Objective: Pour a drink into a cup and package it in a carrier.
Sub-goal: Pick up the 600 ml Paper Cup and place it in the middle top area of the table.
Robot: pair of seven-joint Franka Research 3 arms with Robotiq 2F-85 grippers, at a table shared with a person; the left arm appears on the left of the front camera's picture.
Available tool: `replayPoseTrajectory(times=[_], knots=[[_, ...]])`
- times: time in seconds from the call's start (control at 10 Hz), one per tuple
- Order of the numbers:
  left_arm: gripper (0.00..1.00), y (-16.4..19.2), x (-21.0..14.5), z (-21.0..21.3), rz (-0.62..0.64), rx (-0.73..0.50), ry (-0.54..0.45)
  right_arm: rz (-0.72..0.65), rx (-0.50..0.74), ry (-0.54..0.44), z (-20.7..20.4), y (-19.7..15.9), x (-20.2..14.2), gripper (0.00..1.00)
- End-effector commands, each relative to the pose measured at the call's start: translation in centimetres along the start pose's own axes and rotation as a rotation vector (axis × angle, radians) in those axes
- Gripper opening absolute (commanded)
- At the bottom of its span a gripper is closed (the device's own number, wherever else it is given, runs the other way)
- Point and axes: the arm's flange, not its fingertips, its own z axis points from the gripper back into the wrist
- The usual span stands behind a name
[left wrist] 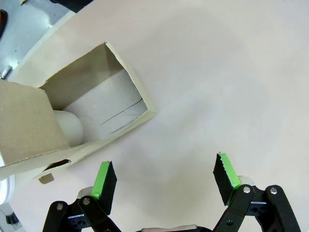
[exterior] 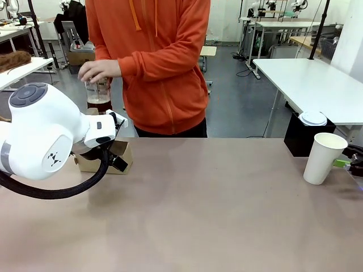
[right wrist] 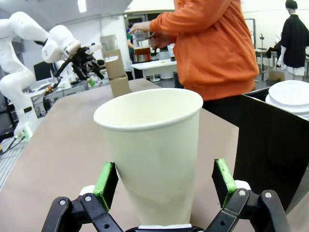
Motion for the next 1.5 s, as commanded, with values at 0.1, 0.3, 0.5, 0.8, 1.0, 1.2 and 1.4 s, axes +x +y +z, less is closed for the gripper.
replayPoseTrajectory(times=[0.1, 0.3, 0.5, 0.8, 1.0, 1.2, 1.4], knots=[[1.00, 0.0, 0.0, 0.0, 0.000, -0.001, -0.001, 0.017, -0.013, -0.001, -1.9, 0.9, 0.5, 1.00], [1.00, 0.0, 0.0, 0.0, 0.000, -0.001, -0.001, 0.009, 0.007, 0.007, -3.1, 1.2, 0.2, 1.00], [1.00, 0.0, 0.0, 0.0, 0.000, -0.001, -0.001, -0.005, 0.025, 0.008, -4.7, 1.6, -0.2, 1.00], [1.00, 0.0, 0.0, 0.0, 0.000, -0.001, -0.001, -0.011, 0.040, 0.003, -6.0, 1.7, -0.5, 1.00], [1.00, 0.0, 0.0, 0.0, 0.000, -0.001, -0.001, -0.051, 0.035, 0.025, -5.6, 1.2, -0.5, 0.80], [1.00, 0.0, 0.0, 0.0, 0.000, -0.001, -0.001, -0.029, 0.076, 0.006, -5.5, 1.2, -1.0, 0.80], [1.00, 0.0, 0.0, 0.0, 0.000, -0.001, -0.001, -0.030, 0.073, 0.010, -5.4, 1.1, -1.0, 0.80]])
